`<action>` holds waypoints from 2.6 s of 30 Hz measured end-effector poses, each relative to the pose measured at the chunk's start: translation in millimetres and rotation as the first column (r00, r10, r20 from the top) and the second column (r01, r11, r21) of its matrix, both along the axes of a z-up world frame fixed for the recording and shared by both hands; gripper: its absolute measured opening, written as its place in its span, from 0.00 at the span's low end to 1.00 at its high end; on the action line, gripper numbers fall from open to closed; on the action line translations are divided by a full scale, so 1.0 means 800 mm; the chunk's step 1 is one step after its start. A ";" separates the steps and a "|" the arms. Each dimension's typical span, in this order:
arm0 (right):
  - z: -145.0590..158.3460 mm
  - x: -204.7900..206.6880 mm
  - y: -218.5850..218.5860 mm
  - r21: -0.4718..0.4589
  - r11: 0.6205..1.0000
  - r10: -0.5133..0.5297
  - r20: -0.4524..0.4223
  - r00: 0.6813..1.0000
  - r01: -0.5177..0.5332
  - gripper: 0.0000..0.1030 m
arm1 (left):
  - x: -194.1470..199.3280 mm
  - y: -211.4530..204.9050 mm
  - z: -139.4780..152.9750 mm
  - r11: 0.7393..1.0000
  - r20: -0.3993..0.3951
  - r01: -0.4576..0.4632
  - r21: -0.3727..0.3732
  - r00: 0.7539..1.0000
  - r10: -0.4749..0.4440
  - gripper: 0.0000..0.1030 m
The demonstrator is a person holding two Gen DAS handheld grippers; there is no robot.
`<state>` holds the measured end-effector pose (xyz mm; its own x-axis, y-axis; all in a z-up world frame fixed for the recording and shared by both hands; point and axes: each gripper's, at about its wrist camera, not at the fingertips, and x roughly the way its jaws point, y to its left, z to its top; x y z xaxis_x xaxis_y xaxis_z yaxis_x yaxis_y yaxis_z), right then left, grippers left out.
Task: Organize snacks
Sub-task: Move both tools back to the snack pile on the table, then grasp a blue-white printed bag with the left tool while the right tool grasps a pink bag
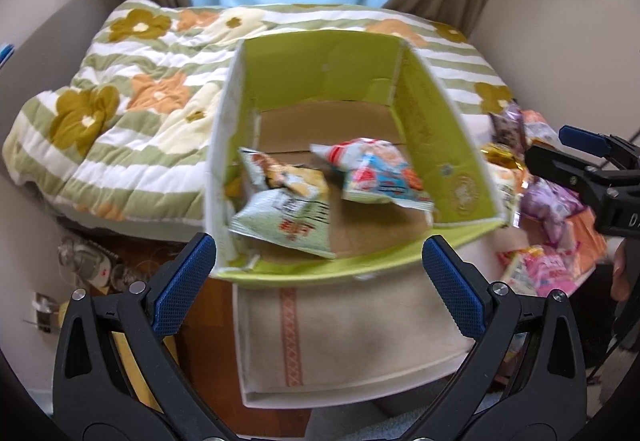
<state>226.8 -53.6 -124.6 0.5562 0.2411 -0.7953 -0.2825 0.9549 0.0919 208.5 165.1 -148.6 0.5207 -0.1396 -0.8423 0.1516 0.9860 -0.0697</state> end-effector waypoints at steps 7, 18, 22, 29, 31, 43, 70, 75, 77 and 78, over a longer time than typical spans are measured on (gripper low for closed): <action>0.016 -0.037 -0.083 0.015 0.998 -0.057 -0.024 0.998 0.057 0.96 | -0.036 -0.065 0.010 0.996 0.001 0.092 -0.014 0.996 -0.092 0.99; -0.011 -0.086 -0.193 0.072 0.997 -0.014 -0.104 0.994 0.022 0.96 | -0.098 -0.212 -0.016 0.965 -0.051 0.262 -0.024 0.964 -0.263 0.99; -0.041 -0.096 -0.221 0.105 0.994 0.033 -0.147 0.989 -0.018 0.96 | -0.114 -0.249 -0.044 0.952 -0.099 0.306 -0.024 0.947 -0.307 0.99; -0.100 -0.099 -0.240 0.177 0.981 0.116 -0.223 0.968 -0.077 0.96 | -0.124 -0.289 -0.099 0.925 -0.172 0.377 -0.039 0.910 -0.378 0.99; -0.119 -0.098 -0.239 0.207 0.974 0.144 -0.240 0.960 -0.094 0.96 | -0.123 -0.296 -0.115 0.917 -0.194 0.399 -0.031 0.897 -0.397 0.99; -0.188 -0.085 -0.230 0.283 0.959 0.130 -0.333 0.934 -0.033 0.96 | -0.106 -0.312 -0.182 0.888 -0.257 0.456 -0.056 0.853 -0.454 0.99; -0.213 -0.058 -0.253 0.398 0.900 0.010 -0.426 0.905 0.178 0.68 | -0.080 -0.298 -0.186 0.852 -0.214 0.506 -0.136 0.825 -0.524 0.82; -0.219 -0.060 -0.273 0.464 0.855 -0.006 -0.439 0.898 0.232 0.50 | -0.074 -0.293 -0.185 0.862 -0.219 0.488 -0.136 0.834 -0.507 0.81; -0.219 -0.062 -0.278 0.481 0.844 -0.003 -0.439 0.899 0.237 0.47 | -0.074 -0.291 -0.185 0.866 -0.221 0.484 -0.129 0.837 -0.501 0.81; -0.219 -0.063 -0.281 0.485 0.842 -0.001 -0.437 0.899 0.237 0.45 | -0.074 -0.291 -0.184 0.868 -0.222 0.481 -0.125 0.839 -0.497 0.81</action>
